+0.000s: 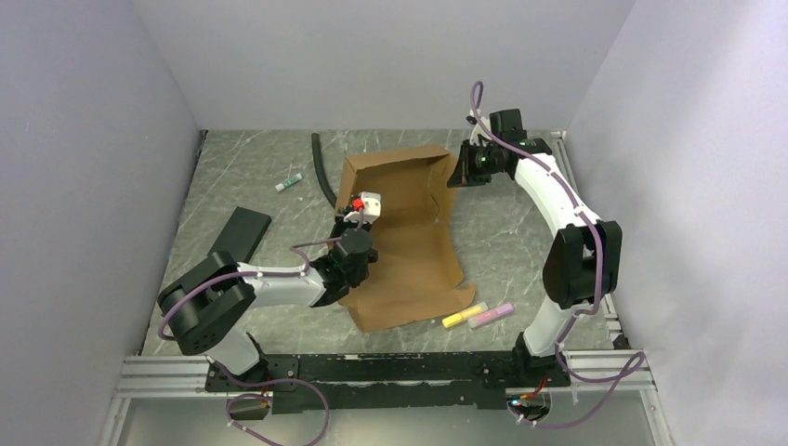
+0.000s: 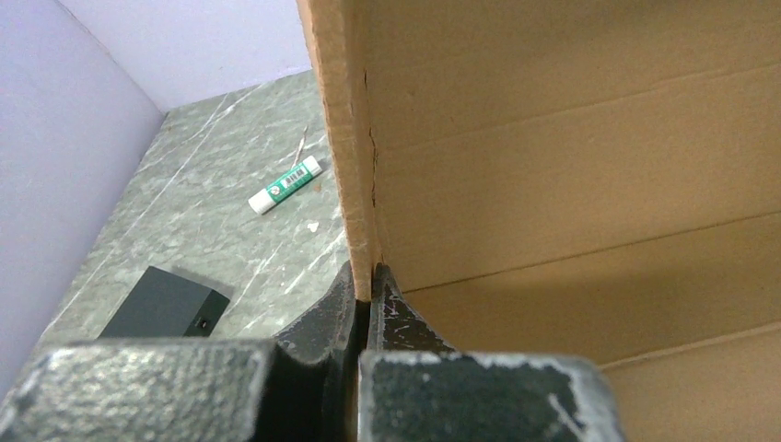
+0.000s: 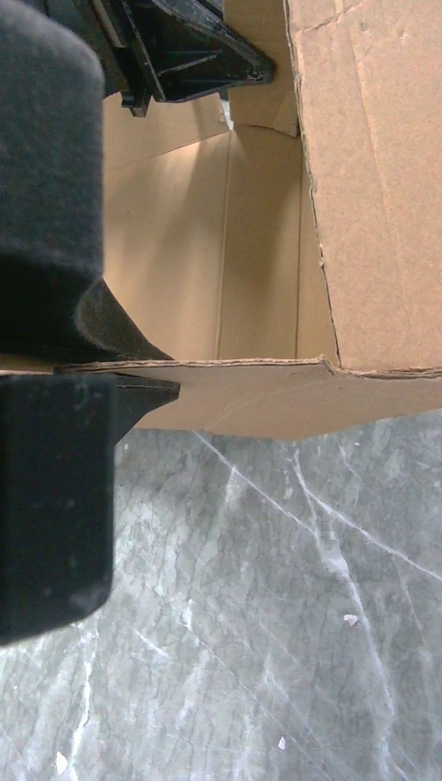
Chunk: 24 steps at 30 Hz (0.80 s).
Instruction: Fold the paper box
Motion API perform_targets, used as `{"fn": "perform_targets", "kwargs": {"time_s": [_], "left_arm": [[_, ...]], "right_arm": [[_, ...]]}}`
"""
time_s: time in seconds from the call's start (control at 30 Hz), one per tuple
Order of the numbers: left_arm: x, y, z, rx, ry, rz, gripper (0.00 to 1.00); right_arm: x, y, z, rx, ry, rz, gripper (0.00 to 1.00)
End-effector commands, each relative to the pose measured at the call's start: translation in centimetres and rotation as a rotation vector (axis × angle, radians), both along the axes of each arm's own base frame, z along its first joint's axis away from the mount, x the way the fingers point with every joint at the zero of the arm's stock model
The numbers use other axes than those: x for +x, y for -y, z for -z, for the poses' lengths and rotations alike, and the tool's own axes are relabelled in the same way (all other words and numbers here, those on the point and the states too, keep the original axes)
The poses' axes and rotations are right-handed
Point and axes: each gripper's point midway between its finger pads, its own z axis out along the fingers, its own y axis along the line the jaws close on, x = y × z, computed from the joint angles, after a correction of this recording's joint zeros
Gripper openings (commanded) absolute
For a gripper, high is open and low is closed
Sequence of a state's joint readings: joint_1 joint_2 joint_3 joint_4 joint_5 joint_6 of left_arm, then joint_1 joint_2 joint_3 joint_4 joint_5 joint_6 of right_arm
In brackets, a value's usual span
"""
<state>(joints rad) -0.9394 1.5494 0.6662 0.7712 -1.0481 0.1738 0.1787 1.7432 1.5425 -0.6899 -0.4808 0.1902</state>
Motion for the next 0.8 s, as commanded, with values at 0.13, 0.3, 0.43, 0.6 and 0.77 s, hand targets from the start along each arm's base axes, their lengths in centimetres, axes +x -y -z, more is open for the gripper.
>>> {"fn": "perform_targets", "kwargs": {"time_s": [0.13, 0.3, 0.43, 0.6, 0.77], "left_arm": [[-1.2, 1.1, 1.2, -0.179, -0.048, 0.038, 0.00], [-1.8, 0.6, 2.5, -0.246, -0.075, 0.008, 0.00], [-2.1, 0.2, 2.6, -0.255, -0.078, 0.003, 0.00], [-2.2, 0.1, 2.3, -0.256, -0.076, 0.004, 0.00], [-2.2, 0.3, 2.4, -0.265, -0.080, 0.011, 0.00]], "right_arm": [[-2.1, -1.8, -0.2, 0.051, 0.122, -0.082, 0.10], [-3.2, -1.7, 3.1, 0.068, 0.099, -0.072, 0.19], [-3.5, -1.3, 4.2, 0.055, 0.121, -0.064, 0.23], [-3.5, -0.5, 3.8, 0.029, 0.185, -0.028, 0.23], [-3.5, -0.2, 3.9, 0.010, 0.199, -0.021, 0.08]]}}
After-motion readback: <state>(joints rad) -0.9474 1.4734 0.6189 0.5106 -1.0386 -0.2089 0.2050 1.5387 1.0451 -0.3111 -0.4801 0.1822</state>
